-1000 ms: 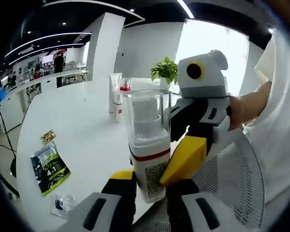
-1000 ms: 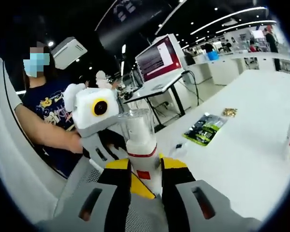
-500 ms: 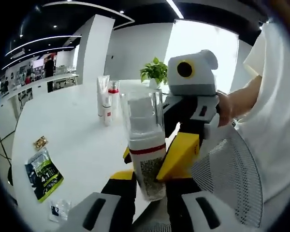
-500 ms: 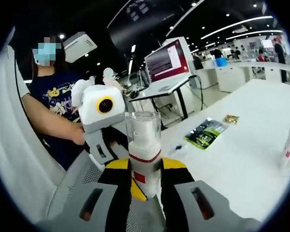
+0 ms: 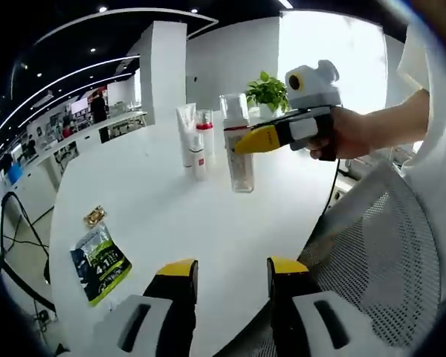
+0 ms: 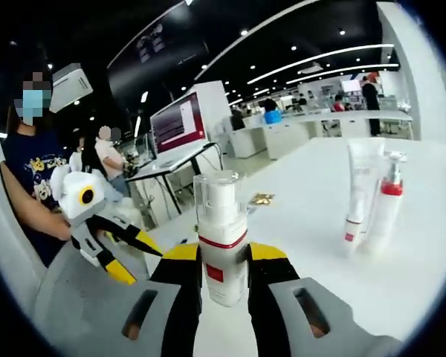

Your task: Arrange the skincare products in the storage area until every visible bottle or jar stands upright without overlapping.

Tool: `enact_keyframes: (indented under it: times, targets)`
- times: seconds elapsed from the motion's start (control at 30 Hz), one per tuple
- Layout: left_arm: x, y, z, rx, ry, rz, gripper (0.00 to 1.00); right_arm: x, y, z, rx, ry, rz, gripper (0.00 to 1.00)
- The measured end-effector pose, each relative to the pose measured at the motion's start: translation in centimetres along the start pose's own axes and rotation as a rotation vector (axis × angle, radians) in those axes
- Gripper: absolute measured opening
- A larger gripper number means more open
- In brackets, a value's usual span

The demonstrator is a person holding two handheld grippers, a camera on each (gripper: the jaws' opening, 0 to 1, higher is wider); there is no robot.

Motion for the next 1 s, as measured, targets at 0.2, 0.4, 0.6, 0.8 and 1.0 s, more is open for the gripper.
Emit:
enact_keyframes:
  times: [0.2, 0.4, 0.6, 0.8, 1.0]
  targets:
    - [-0.4, -0.3, 0.3, -0.024, 0.027, -0.019, 0.46, 5.3, -0.7, 0.5, 0.022, -0.008, 0.156, 0.2]
    - [-0.7, -0.6, 0.6, -0.037, 0.024, -0.049, 0.79, 8.2, -2.0, 1.3, 0.026, -0.017, 0.22, 0.2]
    - [-1.2, -0.7, 0.7, -0.027, 0.047, -0.057, 0.84, 9.7, -3.1, 1.8, 0.026, -0.014, 0.266, 0.2]
    - [-0.8, -0.9, 0.5, 0.0, 0.051, -0.032, 0.89, 10.5, -4.4, 2.0, 0.029, 0.007, 0.299, 0.2]
    - [-0.9, -1.0, 0.5, 0.003, 0.067, -0.031, 0.88, 11.4, -5.1, 2.1, 0.048, 0.018, 0.333, 0.21]
Point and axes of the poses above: the point that each gripper's makers call its tool centre point, and the gripper's own axes: y roughly backward along the fingers, x roughly to its right, z roughly out of its underside, the point moved 9 cm from there along y, roughly backward along the fingers, and after that the axes turned 14 degrees about z, right-handed, at the moved point
